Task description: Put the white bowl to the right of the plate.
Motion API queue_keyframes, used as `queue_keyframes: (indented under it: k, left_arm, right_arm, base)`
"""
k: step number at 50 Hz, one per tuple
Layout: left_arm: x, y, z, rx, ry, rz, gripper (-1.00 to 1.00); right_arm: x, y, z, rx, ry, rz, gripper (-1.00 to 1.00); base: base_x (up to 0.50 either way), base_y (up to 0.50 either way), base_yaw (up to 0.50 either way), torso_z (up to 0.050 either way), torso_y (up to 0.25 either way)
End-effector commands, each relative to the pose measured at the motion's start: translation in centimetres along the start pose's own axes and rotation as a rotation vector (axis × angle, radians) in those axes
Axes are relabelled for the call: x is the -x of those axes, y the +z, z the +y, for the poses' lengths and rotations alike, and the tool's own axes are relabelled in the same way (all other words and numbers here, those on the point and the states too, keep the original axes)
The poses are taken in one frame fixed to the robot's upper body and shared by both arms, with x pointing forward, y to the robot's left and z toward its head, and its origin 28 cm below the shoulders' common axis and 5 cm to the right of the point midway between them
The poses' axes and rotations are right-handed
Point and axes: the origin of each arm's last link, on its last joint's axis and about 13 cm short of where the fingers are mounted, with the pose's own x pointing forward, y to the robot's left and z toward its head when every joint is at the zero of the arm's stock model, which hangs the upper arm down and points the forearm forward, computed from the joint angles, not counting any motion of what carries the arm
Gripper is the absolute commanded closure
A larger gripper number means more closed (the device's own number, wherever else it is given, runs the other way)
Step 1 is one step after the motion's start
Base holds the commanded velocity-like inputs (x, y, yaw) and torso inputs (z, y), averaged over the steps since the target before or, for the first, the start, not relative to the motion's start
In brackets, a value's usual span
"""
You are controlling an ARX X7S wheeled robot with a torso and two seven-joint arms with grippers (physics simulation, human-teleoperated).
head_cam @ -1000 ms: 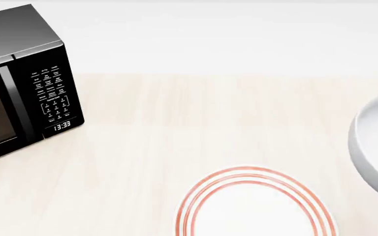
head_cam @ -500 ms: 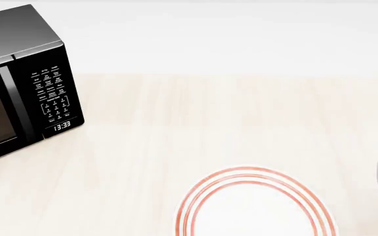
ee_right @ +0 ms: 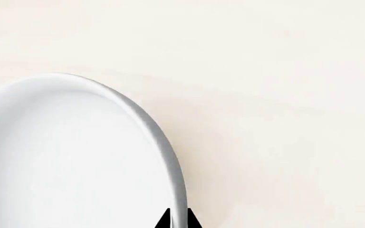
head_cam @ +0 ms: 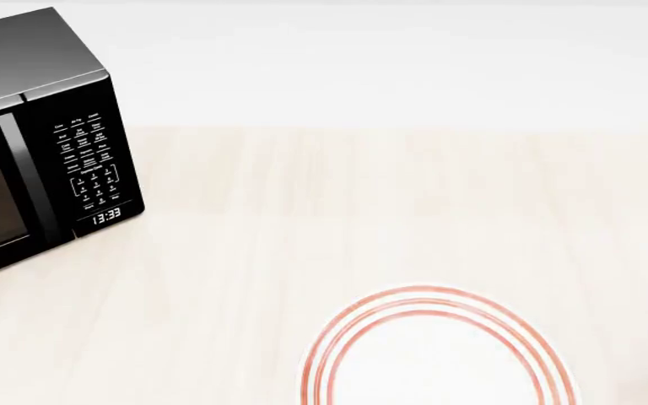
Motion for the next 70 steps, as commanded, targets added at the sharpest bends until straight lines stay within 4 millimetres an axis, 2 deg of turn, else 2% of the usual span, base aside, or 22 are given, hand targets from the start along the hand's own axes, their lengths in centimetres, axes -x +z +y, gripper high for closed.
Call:
queue_keyframes:
  k: [1,21,24,25,40,44,53,61,66,70]
  left_arm:
    - [0.0,0.1,0.0,-0.001,-0.001,-0.001,-1.00]
    - [0.1,0.1,0.0,-0.001,-0.001,-0.002,-1.00]
    - [0.1,0.1,0.0,-0.001,-0.002,-0.002,-1.00]
    - [0.1,0.1,0.0,-0.001,-0.002,-0.002,-1.00]
    - [0.1,0.1,0.0,-0.002,-0.002,-0.003,-1.00]
    - [0.1,0.1,0.0,-0.002,-0.002,-0.002,-1.00]
    - [0.3,0.2,0.1,0.001,-0.004,-0.006,-1.00]
    - [0.5,0.3,0.0,0.003,-0.017,-0.012,-1.00]
    - [0.8,0.5,-0.1,0.009,-0.034,-0.019,-1.00]
    - [1.2,0.7,-0.1,0.014,-0.055,-0.031,-1.00]
  right_arm:
    - [-0.5,0.0,0.2,0.004,0.014,-0.008,1.00]
    - [-0.9,-0.2,0.0,0.012,0.006,-0.015,1.00]
    - [-0.8,-0.1,0.1,0.048,0.066,-0.022,1.00]
    - [-0.7,-0.1,0.2,0.054,0.060,-0.037,-1.00]
    - [0.2,0.0,0.7,0.073,0.100,-0.074,-1.00]
    - [1.6,0.2,0.9,0.097,0.118,-0.141,-1.00]
    - [6.8,0.3,1.4,0.157,0.182,-0.406,-1.00]
    - [10.3,-1.6,1.8,0.279,0.237,-0.666,-1.00]
    - [12.5,-3.9,1.9,0.366,0.300,-0.839,-1.00]
    - [14.0,-6.4,1.6,0.457,0.389,-0.905,-1.00]
  base:
    - [0.00,0.00,0.00,0.000,0.010]
    - [0.00,0.00,0.00,0.000,0.000]
    - [0.00,0.00,0.00,0.000,0.000]
    - [0.00,0.00,0.00,0.000,0.000]
    - [0.00,0.00,0.00,0.000,0.000]
    - [0.00,0.00,0.00,0.000,0.000]
    - [0.00,0.00,0.00,0.000,0.000]
    - [0.00,0.00,0.00,0.000,0.000]
    - [0.00,0.00,0.00,0.000,0.000]
    - [0.00,0.00,0.00,0.000,0.000]
